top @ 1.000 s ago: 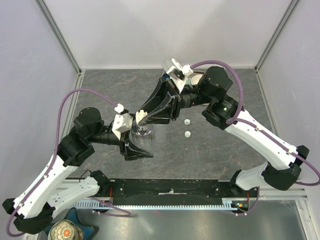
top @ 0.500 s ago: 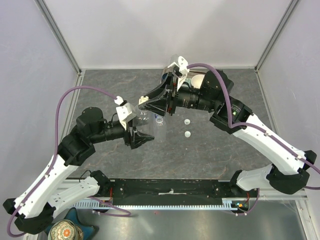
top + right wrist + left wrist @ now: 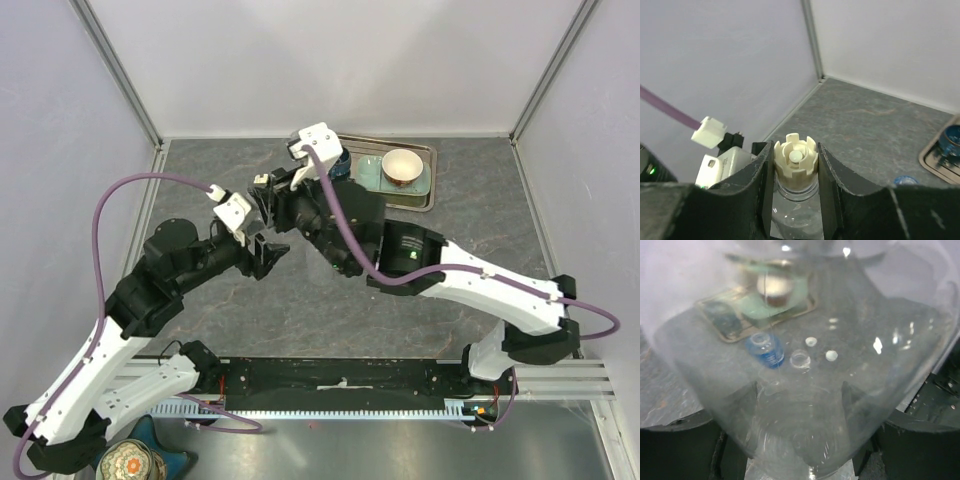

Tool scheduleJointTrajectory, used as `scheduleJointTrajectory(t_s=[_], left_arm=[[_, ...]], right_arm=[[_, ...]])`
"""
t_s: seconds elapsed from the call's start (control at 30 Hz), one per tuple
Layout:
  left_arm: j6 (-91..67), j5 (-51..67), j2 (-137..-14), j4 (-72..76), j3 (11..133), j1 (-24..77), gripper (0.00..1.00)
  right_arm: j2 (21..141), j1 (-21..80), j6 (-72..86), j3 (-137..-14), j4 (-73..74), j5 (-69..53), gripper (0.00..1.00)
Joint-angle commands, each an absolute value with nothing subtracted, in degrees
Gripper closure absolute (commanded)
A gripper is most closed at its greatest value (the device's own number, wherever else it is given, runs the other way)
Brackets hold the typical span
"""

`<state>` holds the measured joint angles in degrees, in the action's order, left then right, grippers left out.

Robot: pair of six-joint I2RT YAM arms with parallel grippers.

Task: Screw on the bottle caps
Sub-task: Screw the bottle cap onto the plastic bottle.

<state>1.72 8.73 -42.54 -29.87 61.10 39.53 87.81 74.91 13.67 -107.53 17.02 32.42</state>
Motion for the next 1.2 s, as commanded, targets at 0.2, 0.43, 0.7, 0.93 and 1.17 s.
scheduleJointTrajectory(t_s=[0.2, 0.43, 0.7, 0.93, 1.17], left_arm=[[-2.99, -1.49, -40.25, -20.21, 63.02, 37.35, 0.90], [-2.29, -0.27, -39.90, -20.30, 59.16, 37.18, 0.91], [-2.46, 14.31, -38.76, -19.95, 56.78, 36.91, 0.91], [-2.46, 42.91, -39.63, -19.69, 57.22, 36.74, 0.90], [-2.02, 70.91, -41.48, -20.57, 58.27, 36.74, 0.88]], right_arm=[[93.07, 78.22, 16.61, -111.53, 34.46, 53.45, 0.93], [96.42, 78.14, 16.00, -120.75, 33.58, 39.59, 0.20], [83.53, 73.68, 15.47, -112.19, 23.49, 19.30, 0.02], [74.63, 59.60, 10.83, -104.16, 21.71, -29.92, 0.02], [75.40, 55.37, 7.12, -104.85, 21.62, -47.71, 0.02]])
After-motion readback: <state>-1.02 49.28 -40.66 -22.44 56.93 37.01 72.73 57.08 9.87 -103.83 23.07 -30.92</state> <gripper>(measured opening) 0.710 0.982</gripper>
